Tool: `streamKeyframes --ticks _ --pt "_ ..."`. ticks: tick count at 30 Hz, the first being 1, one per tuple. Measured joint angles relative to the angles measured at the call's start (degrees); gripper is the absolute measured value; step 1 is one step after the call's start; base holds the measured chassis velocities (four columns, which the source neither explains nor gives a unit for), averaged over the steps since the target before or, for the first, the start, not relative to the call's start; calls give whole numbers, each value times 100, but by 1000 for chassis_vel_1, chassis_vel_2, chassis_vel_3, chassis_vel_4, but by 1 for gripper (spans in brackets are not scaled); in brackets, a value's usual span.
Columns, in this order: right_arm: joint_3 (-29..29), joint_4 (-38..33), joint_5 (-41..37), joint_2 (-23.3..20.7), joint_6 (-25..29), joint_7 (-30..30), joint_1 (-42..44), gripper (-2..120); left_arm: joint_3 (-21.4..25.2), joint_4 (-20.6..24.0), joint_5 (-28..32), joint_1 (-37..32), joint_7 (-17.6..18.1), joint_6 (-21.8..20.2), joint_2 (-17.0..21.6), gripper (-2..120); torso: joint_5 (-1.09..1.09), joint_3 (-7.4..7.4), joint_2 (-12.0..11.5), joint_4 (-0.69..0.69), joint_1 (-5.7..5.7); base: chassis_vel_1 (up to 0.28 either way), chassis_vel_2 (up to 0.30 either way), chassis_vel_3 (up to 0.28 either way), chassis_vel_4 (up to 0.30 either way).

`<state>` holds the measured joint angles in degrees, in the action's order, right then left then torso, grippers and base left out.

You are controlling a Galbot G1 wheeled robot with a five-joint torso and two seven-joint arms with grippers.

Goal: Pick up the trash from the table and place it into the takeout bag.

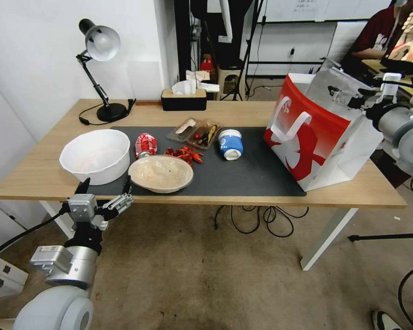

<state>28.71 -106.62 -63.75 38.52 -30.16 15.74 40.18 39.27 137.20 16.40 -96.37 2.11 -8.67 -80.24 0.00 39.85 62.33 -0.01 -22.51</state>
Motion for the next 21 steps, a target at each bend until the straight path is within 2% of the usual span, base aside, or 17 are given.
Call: streamKeyframes --ticks 2,3,4,5,7,10,14,21 --pt "9 -38 -43 -8 117 -64 -39 100 0 1 1 -3 0 0 1 100 0 0 0 0 0 0 0 0 0" --pt "63 -152 -113 -36 430 -300 -58 100 0 2 2 -11 0 0 2 100 0 0 0 1 0 0 0 0 0" --pt "63 -152 -113 -36 430 -300 -58 100 0 2 2 -11 0 0 2 100 0 0 0 1 0 0 0 0 0" --pt "146 -310 -186 -84 777 -604 -50 100 -2 3 2 -14 0 0 1 100 -1 0 0 1 0 0 0 0 0" --pt "235 -525 -309 -144 1067 -880 15 100 -10 3 2 -12 0 -1 -1 100 -1 0 0 0 0 0 0 0 0" --pt "288 -663 -365 -172 1196 -1024 86 100 -18 3 2 -8 0 -3 -5 100 -1 0 0 0 -1 0 0 0 0" --pt "444 -1210 -477 -168 1446 -1298 492 100 -29 -8 2 4 1 -6 -11 100 -1 -1 0 1 0 0 0 0 0" --pt "676 -2111 -207 220 1550 -1320 1618 100 -6 -61 9 15 2 -6 -2 100 -2 -1 0 2 0 0 0 0 0"
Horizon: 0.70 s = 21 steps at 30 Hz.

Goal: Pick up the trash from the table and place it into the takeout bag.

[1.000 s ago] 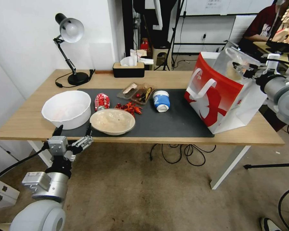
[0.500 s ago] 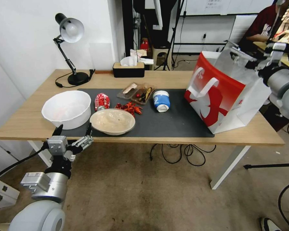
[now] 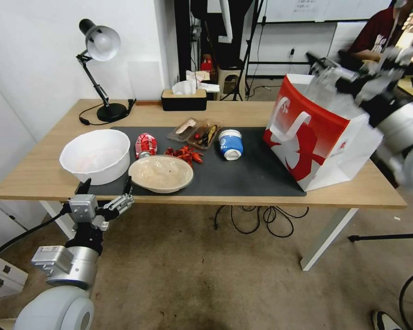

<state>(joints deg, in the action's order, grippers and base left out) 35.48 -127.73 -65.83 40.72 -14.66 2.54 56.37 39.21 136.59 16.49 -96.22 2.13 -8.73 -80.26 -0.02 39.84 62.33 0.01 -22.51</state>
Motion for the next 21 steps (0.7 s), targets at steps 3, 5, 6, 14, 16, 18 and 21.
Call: streamKeyframes --ticks 3,5,6,14,16,18,21 --pt "82 -278 246 224 17 -1 632 100 14 -19 14 10 0 2 7 100 3 0 0 -1 0 0 0 0 0" --pt "129 -411 386 348 33 -2 937 100 18 -32 22 16 0 3 9 100 2 0 0 -2 0 0 0 0 0" --pt "192 -543 562 509 72 -6 1264 100 21 -45 29 25 0 5 11 100 0 0 0 -2 0 0 0 0 0" --pt "318 -804 1786 1648 415 -95 2815 100 1 -87 41 64 -1 13 10 100 1 -1 0 -3 0 0 0 0 0" --pt "261 -736 2059 1866 481 -90 3107 100 -4 -86 42 64 -3 13 9 100 3 -1 0 -2 1 0 0 0 0" --pt "197 -683 2234 1981 523 -74 3278 100 -5 -84 48 59 -4 14 8 100 1 -1 0 -1 0 0 0 0 0" --pt "37 -520 2586 2180 703 -57 3529 100 -4 -77 55 37 -6 18 -3 100 1 -1 0 -1 0 0 0 0 0"
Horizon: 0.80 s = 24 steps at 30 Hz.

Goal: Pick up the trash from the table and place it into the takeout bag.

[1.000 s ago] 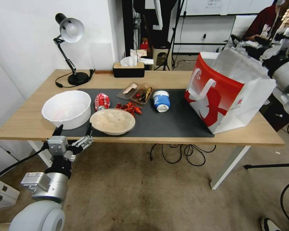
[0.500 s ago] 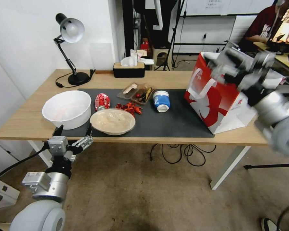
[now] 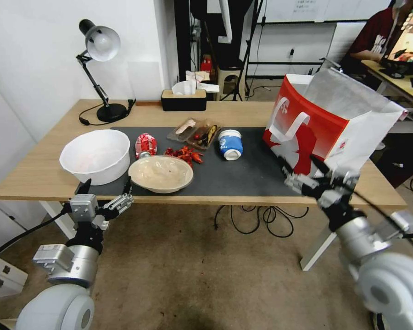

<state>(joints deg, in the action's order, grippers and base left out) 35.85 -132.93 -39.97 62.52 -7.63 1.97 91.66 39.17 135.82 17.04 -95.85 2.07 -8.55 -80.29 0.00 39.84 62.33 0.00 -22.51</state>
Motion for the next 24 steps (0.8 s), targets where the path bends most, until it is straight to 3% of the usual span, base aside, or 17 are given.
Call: streamKeyframes --ticks 12,24 --pt "-256 400 459 414 301 7 204 100 -25 1 6 -14 -11 24 -60 100 0 1 0 0 0 0 0 0 0" --pt "-566 421 579 241 143 10 -69 100 -5 -5 47 -13 -18 32 -16 100 2 1 0 -2 0 0 0 0 0"
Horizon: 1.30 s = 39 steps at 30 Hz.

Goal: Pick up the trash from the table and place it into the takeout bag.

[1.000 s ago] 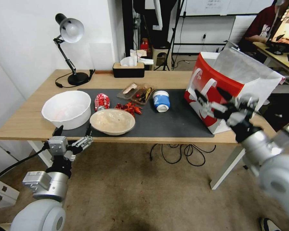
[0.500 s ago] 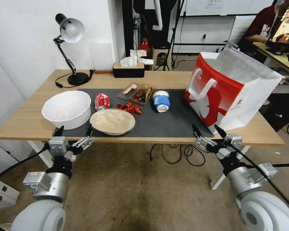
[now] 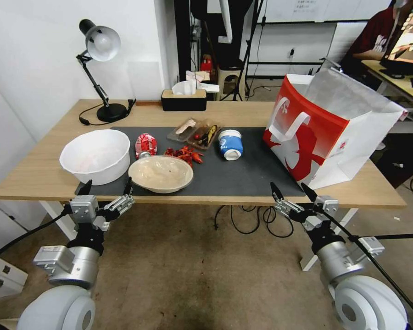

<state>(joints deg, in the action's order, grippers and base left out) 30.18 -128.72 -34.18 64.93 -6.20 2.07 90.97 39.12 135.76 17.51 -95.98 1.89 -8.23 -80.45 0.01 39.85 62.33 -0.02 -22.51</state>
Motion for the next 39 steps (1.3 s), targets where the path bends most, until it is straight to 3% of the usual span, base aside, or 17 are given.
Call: streamKeyframes --ticks 7,10,18,23,30,34,36,39 --pt "-275 11 -303 -534 -339 -2 -715 100 -7 24 6 -1 -6 -5 12 100 1 0 0 1 0 0 0 0 0" --pt "-474 119 -923 -1356 -587 20 -1540 100 -10 37 -9 -25 -14 -8 0 100 0 1 0 3 -1 0 0 0 0" --pt "-808 467 -2011 -2115 -892 113 -2600 100 -1 65 -16 -21 -22 -9 -35 100 0 1 -2 0 -1 0 0 0 0" --pt "-1100 803 -2659 -2294 -1034 251 -3504 100 24 80 -14 -29 -28 -9 -45 100 -2 1 -1 2 -2 0 0 0 0" --pt "-2026 1321 -3233 -2358 -1173 526 -4673 100 42 111 10 -48 -37 10 -39 100 -1 1 -2 0 -1 0 0 0 0" --pt "-2564 1646 -3523 -2236 -1460 959 -5442 100 38 133 12 -56 -40 13 -31 100 -2 1 -2 0 -1 0 0 0 0" --pt "-3178 2003 -3767 -2063 -1862 1531 -6180 100 49 142 24 -61 -41 14 -20 100 -4 1 -1 2 0 0 0 0 0" --pt "-3654 2291 -3962 -1890 -2154 1918 -6632 100 79 153 49 -70 -42 16 -10 100 -3 1 -1 2 -1 0 0 0 0"
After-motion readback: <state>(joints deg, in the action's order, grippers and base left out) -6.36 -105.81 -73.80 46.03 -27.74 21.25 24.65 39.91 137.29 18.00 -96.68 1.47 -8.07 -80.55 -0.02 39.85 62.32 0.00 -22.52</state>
